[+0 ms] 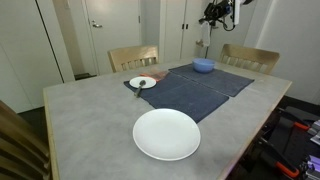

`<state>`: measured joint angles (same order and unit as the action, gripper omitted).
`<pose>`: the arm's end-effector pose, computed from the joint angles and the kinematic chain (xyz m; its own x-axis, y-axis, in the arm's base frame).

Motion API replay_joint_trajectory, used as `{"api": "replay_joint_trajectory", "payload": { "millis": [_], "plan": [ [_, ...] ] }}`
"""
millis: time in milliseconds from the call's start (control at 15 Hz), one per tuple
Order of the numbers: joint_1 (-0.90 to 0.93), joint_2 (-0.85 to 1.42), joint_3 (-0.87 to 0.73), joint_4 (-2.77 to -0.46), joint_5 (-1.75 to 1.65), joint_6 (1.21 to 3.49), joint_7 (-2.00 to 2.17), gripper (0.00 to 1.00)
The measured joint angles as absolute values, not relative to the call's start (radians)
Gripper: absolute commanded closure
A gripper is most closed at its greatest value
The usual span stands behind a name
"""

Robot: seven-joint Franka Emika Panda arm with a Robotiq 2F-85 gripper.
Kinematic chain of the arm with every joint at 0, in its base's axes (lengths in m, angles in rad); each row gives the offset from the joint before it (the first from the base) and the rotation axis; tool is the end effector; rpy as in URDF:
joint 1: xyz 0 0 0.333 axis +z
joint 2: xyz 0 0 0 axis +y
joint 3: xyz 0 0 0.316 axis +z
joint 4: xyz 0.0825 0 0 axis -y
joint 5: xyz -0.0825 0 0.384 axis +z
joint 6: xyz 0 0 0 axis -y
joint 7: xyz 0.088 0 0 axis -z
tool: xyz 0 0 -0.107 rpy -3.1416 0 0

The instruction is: Pour the contents in the lunchbox into the bowl

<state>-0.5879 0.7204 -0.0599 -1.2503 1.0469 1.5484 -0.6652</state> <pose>0.6320 -0.3454 0.3559 0.9447 -0.2828 0.1658 -0.0031 -0.5135 -0.8581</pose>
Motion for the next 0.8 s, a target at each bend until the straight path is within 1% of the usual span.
{"api": "replay_joint_trajectory", "payload": {
  "millis": [800],
  "plan": [
    [-0.682, 0.767, -0.065, -1.250, 1.220, 1.403, -0.554, 0.98]
  ]
}}
